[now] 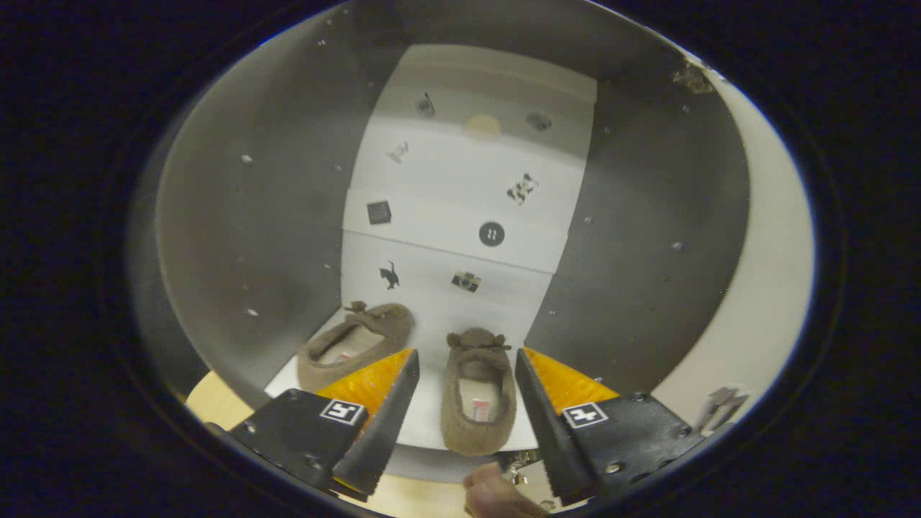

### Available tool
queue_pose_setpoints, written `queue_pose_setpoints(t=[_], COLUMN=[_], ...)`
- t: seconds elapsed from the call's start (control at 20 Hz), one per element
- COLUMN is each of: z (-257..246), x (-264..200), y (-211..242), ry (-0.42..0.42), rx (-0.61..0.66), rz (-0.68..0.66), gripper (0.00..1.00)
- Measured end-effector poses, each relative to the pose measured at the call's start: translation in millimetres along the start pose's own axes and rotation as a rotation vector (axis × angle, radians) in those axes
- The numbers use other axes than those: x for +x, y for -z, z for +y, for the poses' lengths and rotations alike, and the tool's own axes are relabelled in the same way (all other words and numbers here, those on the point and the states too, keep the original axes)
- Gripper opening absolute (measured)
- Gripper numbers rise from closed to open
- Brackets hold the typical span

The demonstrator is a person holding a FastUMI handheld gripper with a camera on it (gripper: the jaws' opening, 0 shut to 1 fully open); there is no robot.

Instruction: Open the shoe cabinet door, grab the shoes and put them into the shoe cabinet, then close the shoe cabinet door.

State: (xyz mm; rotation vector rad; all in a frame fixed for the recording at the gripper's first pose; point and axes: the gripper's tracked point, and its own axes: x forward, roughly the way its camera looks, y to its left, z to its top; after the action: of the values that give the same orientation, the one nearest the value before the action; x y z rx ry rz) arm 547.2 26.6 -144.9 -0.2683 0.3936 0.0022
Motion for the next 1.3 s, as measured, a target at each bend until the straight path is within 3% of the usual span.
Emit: queue_pose_setpoints(t=[0.15, 0.35, 0.6, 0.9, 1.3], z=[6, 8, -14, -26, -114], x=[-65, -152, -255, -348, -449], y=[-21, -47, -49, -30, -14], ry=[-0.008, -0.012, 0.068, -0.034, 0.002], rx=[0.002, -0.005, 0.056, 0.244, 0.276], rz=[-0.063, -0.133, -0.138, -0.108, -0.215], gripper=[1.00, 1.00, 1.00, 1.00, 1.00])
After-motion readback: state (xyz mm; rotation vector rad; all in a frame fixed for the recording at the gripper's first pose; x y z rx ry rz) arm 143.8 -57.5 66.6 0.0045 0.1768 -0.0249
